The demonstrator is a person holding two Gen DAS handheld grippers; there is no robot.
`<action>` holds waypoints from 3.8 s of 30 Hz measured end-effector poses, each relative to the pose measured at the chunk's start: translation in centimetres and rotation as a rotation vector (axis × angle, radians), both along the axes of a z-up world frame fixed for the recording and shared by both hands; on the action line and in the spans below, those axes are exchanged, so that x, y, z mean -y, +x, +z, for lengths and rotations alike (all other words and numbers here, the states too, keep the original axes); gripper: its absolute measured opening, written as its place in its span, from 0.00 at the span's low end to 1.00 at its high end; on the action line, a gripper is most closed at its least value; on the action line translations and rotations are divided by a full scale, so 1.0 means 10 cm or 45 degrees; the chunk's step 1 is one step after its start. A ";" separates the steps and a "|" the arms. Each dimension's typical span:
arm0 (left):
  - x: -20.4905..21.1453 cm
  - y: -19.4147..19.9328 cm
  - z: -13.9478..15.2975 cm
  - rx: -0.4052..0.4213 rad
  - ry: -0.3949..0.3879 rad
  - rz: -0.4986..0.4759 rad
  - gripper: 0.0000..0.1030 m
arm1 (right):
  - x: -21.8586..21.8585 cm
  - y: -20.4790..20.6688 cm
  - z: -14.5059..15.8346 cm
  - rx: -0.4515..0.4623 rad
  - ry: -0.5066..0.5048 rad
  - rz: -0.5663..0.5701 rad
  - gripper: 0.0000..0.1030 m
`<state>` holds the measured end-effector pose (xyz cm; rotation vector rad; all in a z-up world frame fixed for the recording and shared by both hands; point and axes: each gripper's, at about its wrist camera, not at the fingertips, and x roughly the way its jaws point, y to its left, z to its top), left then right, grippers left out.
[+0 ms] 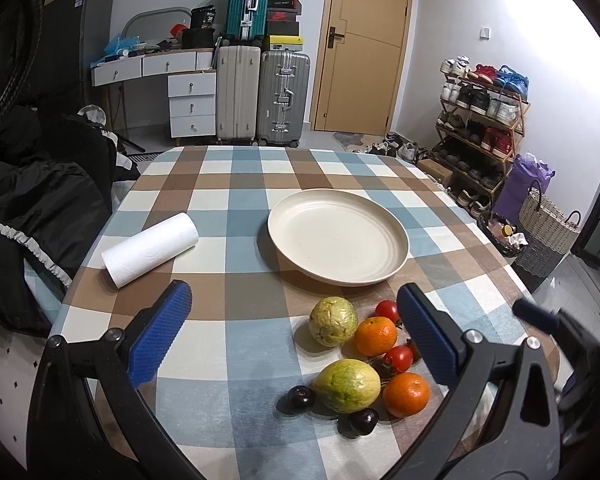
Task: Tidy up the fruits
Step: 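Lower the left tool onto the wrinkled green fruit while the right tool grasps an orange, then carry the green fruit and orange onto the cream plate and release both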
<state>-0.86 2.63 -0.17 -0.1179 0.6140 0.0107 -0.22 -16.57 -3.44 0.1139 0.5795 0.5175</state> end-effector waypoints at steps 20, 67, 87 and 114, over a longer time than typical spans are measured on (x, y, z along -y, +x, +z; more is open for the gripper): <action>-0.22 0.10 -0.17 -0.040 -0.025 0.062 0.99 | -0.32 0.00 -0.60 -0.224 0.006 0.152 0.89; -0.31 1.14 -0.93 -0.497 -0.540 -0.320 0.99 | -0.08 0.02 -0.69 -0.310 0.111 0.151 0.38; -0.05 1.45 -1.16 -0.644 -0.659 -0.409 0.50 | -0.11 -0.02 -0.65 -0.270 0.118 0.209 0.38; -0.13 1.49 -0.44 -0.467 -0.614 -0.461 0.42 | 0.15 0.40 -0.13 -0.124 0.213 0.113 0.38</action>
